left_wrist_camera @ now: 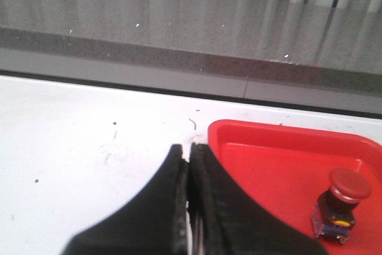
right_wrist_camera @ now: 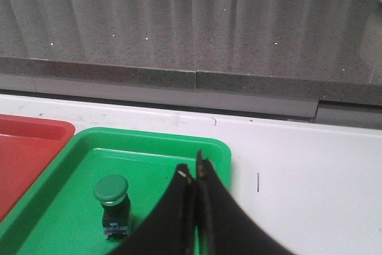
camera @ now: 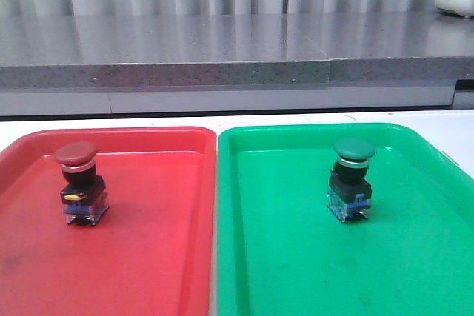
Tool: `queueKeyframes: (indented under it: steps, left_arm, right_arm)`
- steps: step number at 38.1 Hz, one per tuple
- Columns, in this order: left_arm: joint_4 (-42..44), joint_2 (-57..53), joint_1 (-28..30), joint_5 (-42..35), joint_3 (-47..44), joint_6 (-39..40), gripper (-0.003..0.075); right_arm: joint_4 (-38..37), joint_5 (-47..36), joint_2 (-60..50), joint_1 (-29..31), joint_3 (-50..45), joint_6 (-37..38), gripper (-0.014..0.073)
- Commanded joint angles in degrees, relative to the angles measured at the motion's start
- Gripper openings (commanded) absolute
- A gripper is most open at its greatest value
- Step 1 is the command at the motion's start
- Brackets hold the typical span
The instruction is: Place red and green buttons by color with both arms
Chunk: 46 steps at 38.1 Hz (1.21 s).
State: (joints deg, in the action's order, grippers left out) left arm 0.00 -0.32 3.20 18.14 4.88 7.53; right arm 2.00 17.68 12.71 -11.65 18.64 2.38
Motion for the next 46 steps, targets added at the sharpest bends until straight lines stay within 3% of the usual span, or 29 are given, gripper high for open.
queueKeyframes:
  steps: [1,7,46]
  left_arm:
    - [0.0,-1.0,0.8,-8.5,-1.7,0.5,-0.0020]
    - [0.0,-1.0,0.8,-14.5,-6.6,0.5,-0.0020]
    - [0.0,-1.0,0.8,-13.5,-6.4,0.5,-0.0020]
  right_arm:
    - [-0.3,-4.6,0.4,0.4,1.6,-0.6,-0.0069]
    - [-0.3,-4.6,0.4,0.4,1.6,-0.6,-0.0069]
    - [-0.3,-4.6,0.4,0.4,1.6,-0.6,-0.0069]
